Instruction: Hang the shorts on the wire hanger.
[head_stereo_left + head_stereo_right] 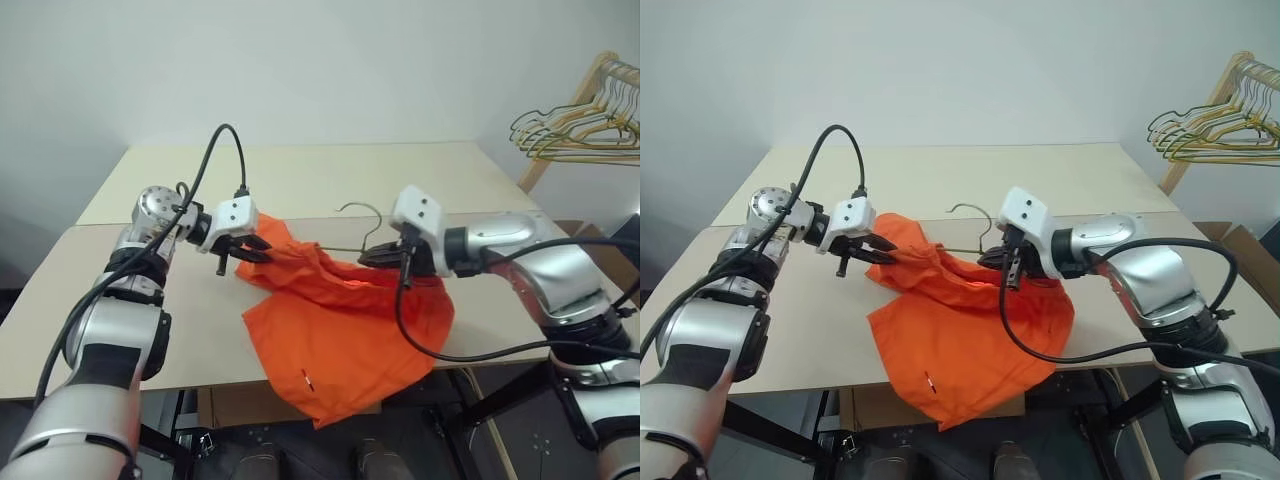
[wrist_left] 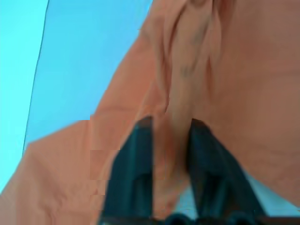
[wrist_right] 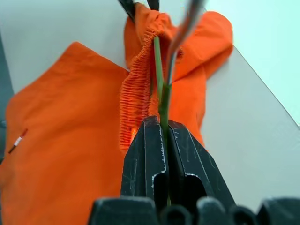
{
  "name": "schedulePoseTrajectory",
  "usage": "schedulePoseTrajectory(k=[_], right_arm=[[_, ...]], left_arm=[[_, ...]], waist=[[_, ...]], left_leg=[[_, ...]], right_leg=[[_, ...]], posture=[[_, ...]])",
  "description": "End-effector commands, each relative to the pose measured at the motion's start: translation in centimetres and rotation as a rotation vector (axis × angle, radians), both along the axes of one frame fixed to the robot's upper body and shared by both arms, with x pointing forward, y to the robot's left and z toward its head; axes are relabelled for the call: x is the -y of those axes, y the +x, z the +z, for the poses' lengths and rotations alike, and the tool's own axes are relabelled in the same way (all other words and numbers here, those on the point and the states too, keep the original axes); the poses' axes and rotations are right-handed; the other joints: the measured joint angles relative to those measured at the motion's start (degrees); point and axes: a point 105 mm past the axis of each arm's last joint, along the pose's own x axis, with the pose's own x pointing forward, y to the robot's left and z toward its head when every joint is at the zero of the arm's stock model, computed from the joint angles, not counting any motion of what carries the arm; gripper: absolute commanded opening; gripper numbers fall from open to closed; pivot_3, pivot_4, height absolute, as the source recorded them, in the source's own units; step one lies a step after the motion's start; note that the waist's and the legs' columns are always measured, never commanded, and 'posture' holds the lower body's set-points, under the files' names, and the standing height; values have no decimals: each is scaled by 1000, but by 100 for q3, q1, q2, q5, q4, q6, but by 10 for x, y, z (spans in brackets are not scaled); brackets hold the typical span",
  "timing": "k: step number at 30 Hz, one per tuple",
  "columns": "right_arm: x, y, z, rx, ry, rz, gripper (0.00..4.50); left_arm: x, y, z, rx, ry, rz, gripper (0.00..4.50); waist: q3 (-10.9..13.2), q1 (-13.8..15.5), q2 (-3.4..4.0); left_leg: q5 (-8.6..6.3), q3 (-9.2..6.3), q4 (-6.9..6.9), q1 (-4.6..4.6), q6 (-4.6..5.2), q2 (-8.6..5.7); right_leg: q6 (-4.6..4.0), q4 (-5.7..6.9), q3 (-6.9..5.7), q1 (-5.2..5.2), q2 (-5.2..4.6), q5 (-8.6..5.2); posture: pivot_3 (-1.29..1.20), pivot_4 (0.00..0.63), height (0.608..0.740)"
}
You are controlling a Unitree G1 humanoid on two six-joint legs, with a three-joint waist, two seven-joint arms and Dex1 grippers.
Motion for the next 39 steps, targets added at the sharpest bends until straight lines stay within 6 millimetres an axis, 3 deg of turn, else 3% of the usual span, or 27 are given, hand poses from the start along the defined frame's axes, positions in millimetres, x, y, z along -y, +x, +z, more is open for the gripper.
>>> schedulePoseTrajectory(k=[1,3,8,9,21,30,36,39], right_arm=[[2,-1,18,56,26,7,0],[2,-1,18,56,27,7,0],[2,-2,19,53,32,7,0],[2,-2,19,51,32,6,0],[12,-5,3,34,-24,-23,0],[22,-4,1,36,-56,-50,0],[16,-3,11,44,-25,-32,0],[10,-2,14,47,-18,-20,0]], left_arm=[[-4,-1,4,23,21,-18,2098],[-7,-1,-2,27,62,-8,1844],[-6,2,-5,36,58,11,186],[-6,1,-5,36,57,9,51],[-13,12,13,97,-47,109,51],[-24,11,9,97,-44,145,51],[-8,5,6,96,-63,57,51],[7,0,13,65,-107,-21,669]], waist=[[0,-1,0],[0,-3,0],[0,0,0],[0,0,0],[0,5,0],[0,4,0],[0,5,0],[0,16,0]], left_leg=[[0,0,0,0,0,1],[0,0,0,0,0,0],[0,0,1,1,0,1],[0,0,1,0,0,1],[0,1,0,0,0,0],[0,2,1,2,0,0],[0,3,0,1,0,0],[0,3,2,1,0,0]], right_leg=[[0,1,0,0,0,0],[0,2,0,0,1,0],[0,2,0,0,0,0],[0,2,0,0,0,0],[0,1,0,0,-1,0],[0,2,0,0,-1,0],[0,0,0,0,-1,0],[0,1,0,0,-1,1]], posture=[[34,0,740],[34,0,740],[30,0,740],[29,0,740],[36,0,740],[37,0,740],[36,0,740],[28,0,740]])
